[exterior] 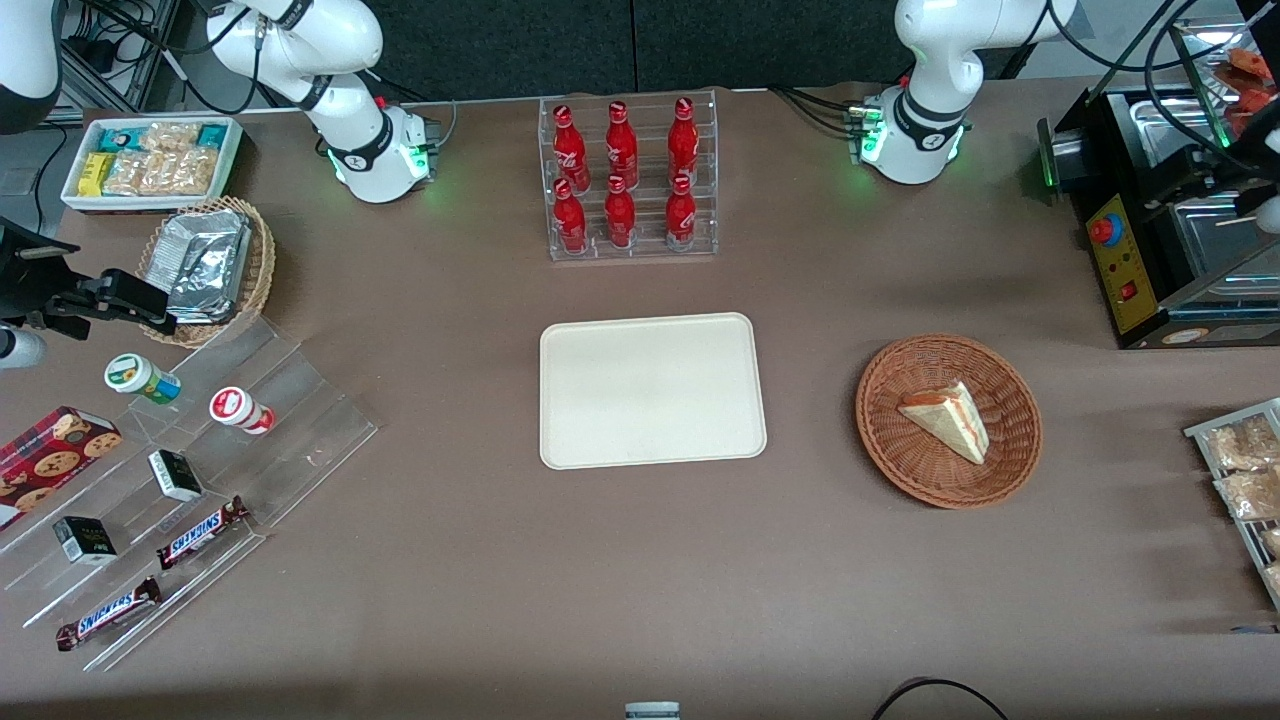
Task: Place sandwich from basket to tray
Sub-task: 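Move the left gripper down over the wrapped sandwich in the wicker basket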
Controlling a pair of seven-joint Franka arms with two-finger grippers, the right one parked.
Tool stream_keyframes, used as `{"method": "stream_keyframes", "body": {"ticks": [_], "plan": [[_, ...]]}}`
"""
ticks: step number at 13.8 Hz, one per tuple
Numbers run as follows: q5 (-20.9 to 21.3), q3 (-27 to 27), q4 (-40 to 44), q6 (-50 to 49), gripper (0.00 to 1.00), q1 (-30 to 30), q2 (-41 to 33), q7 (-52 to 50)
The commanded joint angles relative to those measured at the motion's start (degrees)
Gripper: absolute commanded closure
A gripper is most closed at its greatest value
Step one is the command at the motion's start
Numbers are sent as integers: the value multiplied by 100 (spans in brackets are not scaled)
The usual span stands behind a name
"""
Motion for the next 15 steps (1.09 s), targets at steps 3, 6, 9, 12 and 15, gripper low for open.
{"method": "stream_keyframes", "body": {"ticks": [3,6,9,12,15], "plan": [[9,61,-230,233,0,-26,139,-11],[-8,69,-1038,1146,0,-9,139,-667],[-78,60,-1654,2105,0,-17,297,-1913],[-114,60,-2576,3386,0,-26,377,-2881],[-105,-80,-3421,4687,0,-201,543,-3971]]}}
